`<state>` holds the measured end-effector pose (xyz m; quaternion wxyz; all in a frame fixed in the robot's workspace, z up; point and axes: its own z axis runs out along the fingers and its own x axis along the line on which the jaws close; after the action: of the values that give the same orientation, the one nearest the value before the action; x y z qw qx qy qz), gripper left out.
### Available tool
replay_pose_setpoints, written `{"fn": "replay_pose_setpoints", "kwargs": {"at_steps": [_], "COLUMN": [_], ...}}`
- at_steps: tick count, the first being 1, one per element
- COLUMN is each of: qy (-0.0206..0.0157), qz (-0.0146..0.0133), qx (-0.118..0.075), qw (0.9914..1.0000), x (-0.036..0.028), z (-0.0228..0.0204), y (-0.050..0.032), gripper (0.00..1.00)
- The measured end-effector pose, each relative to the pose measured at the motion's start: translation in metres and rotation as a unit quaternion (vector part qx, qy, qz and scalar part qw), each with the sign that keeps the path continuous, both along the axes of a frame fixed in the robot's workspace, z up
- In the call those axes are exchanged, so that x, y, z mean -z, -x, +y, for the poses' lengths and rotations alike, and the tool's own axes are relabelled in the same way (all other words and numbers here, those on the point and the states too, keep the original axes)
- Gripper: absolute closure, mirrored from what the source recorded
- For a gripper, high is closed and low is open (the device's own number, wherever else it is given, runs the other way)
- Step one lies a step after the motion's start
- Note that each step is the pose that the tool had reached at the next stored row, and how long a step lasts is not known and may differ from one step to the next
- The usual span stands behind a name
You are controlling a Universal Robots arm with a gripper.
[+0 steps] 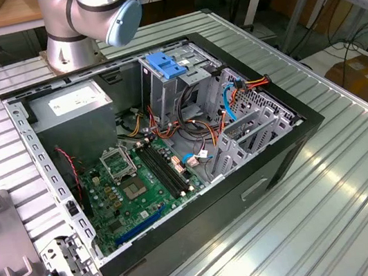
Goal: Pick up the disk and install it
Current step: 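Pick up the disk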
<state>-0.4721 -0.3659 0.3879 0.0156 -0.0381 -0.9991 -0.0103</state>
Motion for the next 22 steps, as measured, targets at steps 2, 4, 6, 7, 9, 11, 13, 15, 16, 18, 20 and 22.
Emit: {"fn": "replay_pose_setpoints", "kwargs": {"at_steps": [2,4,6,7,9,11,13,15,16,18,20,22], "qy": [0.0000,0.0000,0.0000,0.0000,0.0000,0.0000,0.0001,0.0001,0.0000,0.0000,0.0000,0.0000], "qz": [0.0000,0.0000,0.0000,0.0000,0.0000,-0.0003,-0.0008,-0.0012,-0.0012,-0.0012,-0.0012,-0.0012], "qx": [0.000,-0.008,-0.032,-0.042,-0.060,-0.079,-0.099,-0.124,-0.139,-0.165,-0.187,-0.206], "qw": [1.00000,0.99997,0.99949,0.99910,0.99817,0.99684,0.99512,0.99223,0.99033,0.98627,0.98228,0.97852], "x": [0.0000,0.0000,0.0001,0.0002,0.0003,0.0004,0.0005,0.0006,0.0007,0.0007,0.0008,0.0008], "z": [0.0000,0.0000,-0.0001,0.0000,0.0000,0.0000,0.0000,0.0000,0.0000,0.0000,0.0000,0.0000], "y": [-0.0001,-0.0002,-0.0002,-0.0002,-0.0002,-0.0002,-0.0002,-0.0002,-0.0002,-0.0002,-0.0002,-0.0002], "gripper": [0.89,0.89,0.89,0.89,0.89,0.89,0.89,0.89,0.89,0.89,0.89,0.89]}}
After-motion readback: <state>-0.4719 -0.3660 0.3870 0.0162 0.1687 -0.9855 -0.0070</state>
